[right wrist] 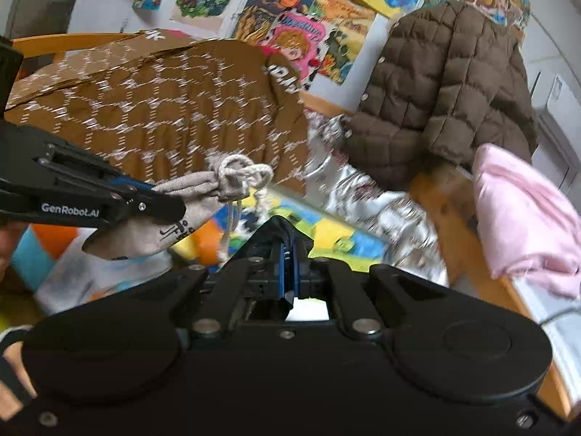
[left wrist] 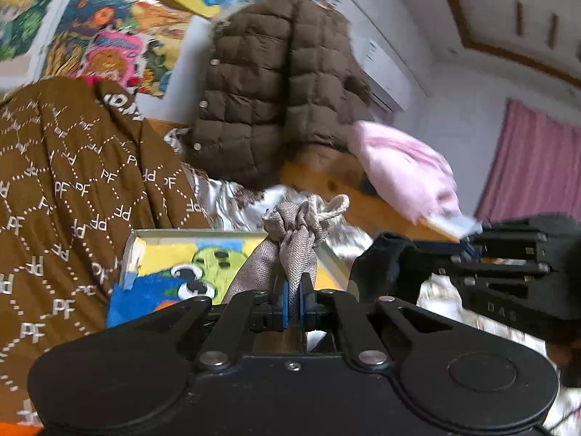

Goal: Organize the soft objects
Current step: 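Carry the pouch and black cloth into the frog tray and open both grippers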

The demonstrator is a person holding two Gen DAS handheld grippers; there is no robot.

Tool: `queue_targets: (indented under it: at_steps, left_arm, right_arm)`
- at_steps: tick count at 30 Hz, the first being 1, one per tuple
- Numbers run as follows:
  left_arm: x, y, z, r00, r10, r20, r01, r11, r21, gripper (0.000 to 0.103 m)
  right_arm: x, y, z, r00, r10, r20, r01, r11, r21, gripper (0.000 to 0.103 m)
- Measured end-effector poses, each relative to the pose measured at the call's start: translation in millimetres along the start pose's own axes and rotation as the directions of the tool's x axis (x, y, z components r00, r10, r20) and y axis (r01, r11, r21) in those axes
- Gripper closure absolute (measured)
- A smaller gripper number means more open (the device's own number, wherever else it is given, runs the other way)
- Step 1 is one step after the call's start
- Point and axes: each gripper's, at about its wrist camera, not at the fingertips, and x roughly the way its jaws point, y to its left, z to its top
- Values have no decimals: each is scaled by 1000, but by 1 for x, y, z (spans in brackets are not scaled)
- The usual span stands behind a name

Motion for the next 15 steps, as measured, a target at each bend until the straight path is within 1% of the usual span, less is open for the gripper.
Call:
queue_targets:
  at_steps: [3,6,10,12,15]
  left_arm:
    - [31,6,9,999,28,25,-27,997,-71,98]
    - [61,9,12,999,45,20,-43,991,-123,98]
    - [96,11,7,998,64,-12,-65,982,-177,98]
    - [112,11,2,997,62,-39,-69,978,-199,98]
    - [130,8,-7,996,62,-67,-74,979,-190,98]
  right_arm:
    - [24,-19,13,1000,-8,-6,9,1000,26,103]
    - [52,-31,19,999,-51,-12,51,999,-3,103]
    - [87,-49,12,997,-68,-43,70,997,31,103]
    - [103,-57,5,995,-77,-62,80,995,53,103]
    - [121,-63,-8,992,-70,-105,80,992,99,103]
